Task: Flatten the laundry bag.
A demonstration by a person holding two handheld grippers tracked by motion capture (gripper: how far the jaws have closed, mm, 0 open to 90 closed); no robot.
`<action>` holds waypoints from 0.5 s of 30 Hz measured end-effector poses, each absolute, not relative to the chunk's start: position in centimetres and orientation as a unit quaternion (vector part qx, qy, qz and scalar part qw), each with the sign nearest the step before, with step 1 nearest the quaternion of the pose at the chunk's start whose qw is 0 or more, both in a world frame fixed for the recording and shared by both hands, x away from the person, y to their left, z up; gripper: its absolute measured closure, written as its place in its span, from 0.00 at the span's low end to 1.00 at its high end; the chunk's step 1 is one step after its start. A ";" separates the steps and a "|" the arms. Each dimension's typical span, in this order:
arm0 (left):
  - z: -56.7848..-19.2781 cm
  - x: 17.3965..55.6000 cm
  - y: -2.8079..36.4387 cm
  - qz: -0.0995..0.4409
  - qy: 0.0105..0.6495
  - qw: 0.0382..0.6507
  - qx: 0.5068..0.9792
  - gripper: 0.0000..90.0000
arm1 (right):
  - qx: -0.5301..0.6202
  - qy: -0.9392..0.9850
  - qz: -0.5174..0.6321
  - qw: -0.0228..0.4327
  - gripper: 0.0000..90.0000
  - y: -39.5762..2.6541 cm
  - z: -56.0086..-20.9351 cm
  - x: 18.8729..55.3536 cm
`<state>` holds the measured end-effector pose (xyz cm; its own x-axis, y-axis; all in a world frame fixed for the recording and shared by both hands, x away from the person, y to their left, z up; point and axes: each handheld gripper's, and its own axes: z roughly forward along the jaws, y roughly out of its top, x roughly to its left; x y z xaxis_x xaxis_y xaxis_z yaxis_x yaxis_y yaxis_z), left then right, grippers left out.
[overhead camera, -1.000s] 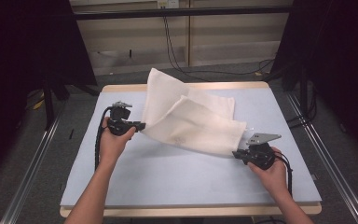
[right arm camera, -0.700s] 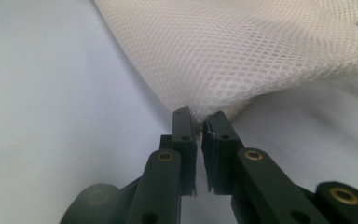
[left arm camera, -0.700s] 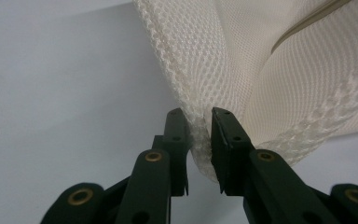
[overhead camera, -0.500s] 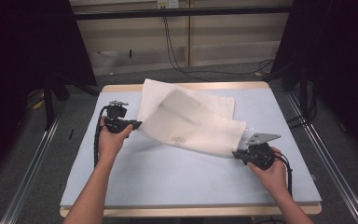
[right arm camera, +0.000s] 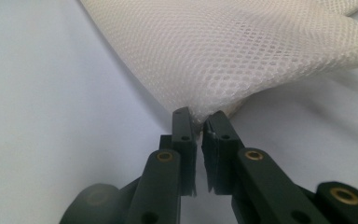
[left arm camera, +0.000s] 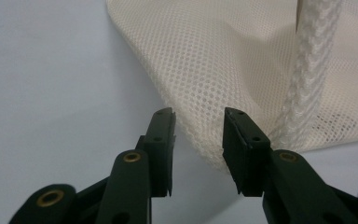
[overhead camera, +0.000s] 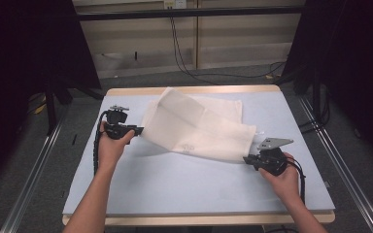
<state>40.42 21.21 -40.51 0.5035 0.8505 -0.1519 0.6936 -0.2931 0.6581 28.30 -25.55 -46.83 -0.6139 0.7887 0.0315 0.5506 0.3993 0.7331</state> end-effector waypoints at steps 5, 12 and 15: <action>-40.5 40.4 21.9 0.120 0.495 0.341 0.790 0.67 | 0.415 0.817 0.367 0.160 0.92 -25.7 -46.9 28.6; -40.3 40.3 22.7 0.105 0.497 0.351 0.786 0.62 | 0.426 0.813 0.369 0.147 0.90 -26.1 -46.9 29.0; -40.4 40.3 22.9 0.104 0.501 0.348 0.785 0.59 | 0.428 0.811 0.368 0.150 0.89 -26.1 -46.9 29.0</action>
